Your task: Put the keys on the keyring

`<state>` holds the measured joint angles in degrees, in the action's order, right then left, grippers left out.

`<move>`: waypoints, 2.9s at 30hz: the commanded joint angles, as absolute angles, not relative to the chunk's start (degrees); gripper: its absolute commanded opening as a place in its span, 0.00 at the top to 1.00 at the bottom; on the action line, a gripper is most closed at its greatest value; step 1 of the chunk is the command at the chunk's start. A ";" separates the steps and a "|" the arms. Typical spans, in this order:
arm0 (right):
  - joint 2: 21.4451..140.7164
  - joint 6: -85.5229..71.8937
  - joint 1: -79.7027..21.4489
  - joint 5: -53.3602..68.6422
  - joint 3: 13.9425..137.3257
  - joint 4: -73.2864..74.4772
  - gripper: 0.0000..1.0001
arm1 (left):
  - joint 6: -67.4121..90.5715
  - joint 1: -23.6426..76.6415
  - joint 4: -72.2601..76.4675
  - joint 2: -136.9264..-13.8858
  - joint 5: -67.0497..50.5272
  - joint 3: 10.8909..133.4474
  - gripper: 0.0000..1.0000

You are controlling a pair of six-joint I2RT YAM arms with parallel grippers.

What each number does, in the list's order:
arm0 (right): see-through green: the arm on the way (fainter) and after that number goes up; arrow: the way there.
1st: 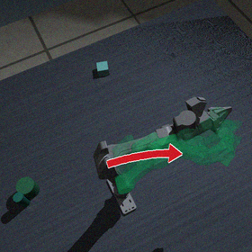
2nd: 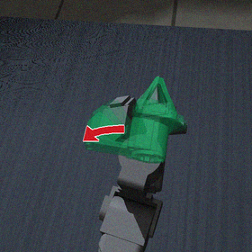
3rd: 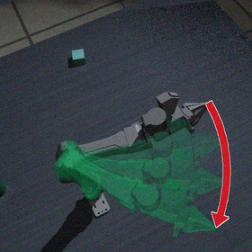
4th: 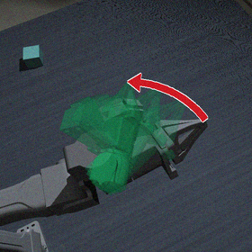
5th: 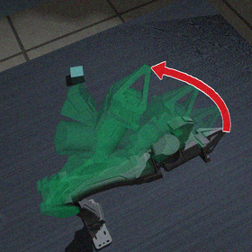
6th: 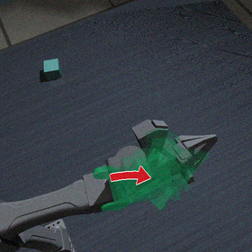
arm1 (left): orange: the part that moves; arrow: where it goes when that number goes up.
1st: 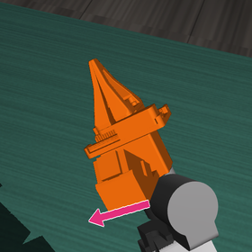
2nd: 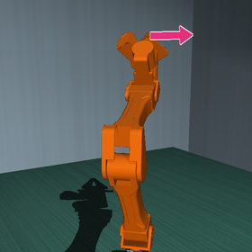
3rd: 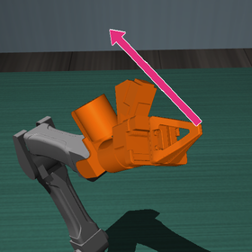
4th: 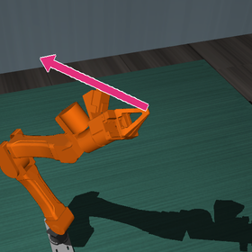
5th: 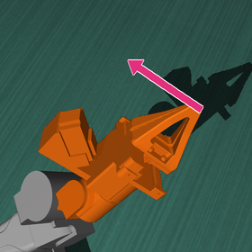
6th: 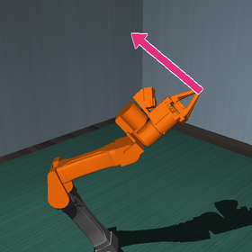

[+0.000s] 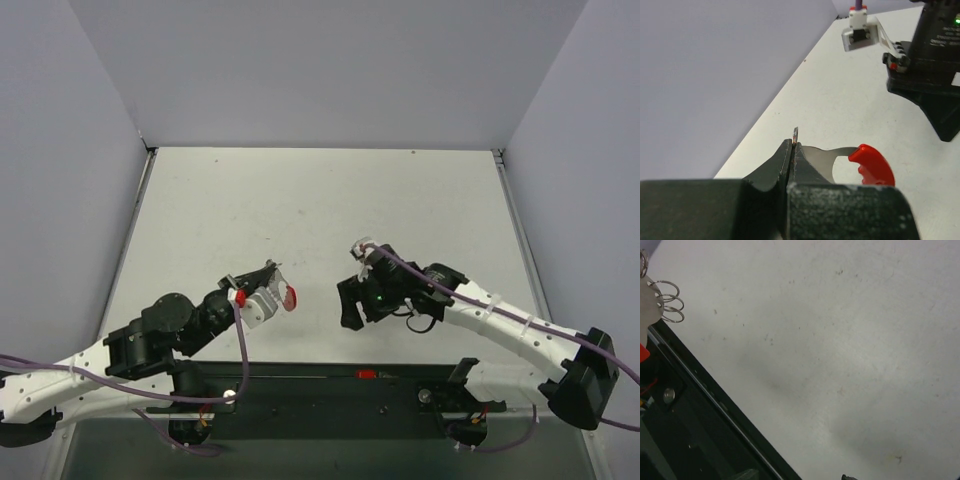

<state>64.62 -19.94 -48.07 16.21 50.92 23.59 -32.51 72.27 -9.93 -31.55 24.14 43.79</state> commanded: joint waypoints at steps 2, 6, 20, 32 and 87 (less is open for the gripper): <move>67.58 -32.50 -57.90 7.30 48.87 35.59 0.34 | -28.31 72.07 -10.89 -30.76 26.98 43.94 1.00; 67.68 -42.08 -62.13 4.75 45.89 38.14 0.26 | -23.30 72.07 -11.43 -29.89 27.25 43.86 1.00; 75.93 -58.26 -64.77 -4.39 41.14 34.72 0.40 | -14.77 72.16 -7.56 -31.90 22.42 42.71 1.00; 71.90 -62.66 -64.33 -0.71 43.33 36.65 0.46 | -16.00 72.07 -13.97 -36.64 25.93 54.48 1.00; 63.48 -72.86 -80.33 -17.57 41.22 34.71 1.00 | -5.01 72.16 -20.39 -24.96 23.29 45.70 1.00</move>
<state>69.32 -73.23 -79.72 -12.95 36.91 27.38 -5.13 72.27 -22.35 -24.86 22.15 44.25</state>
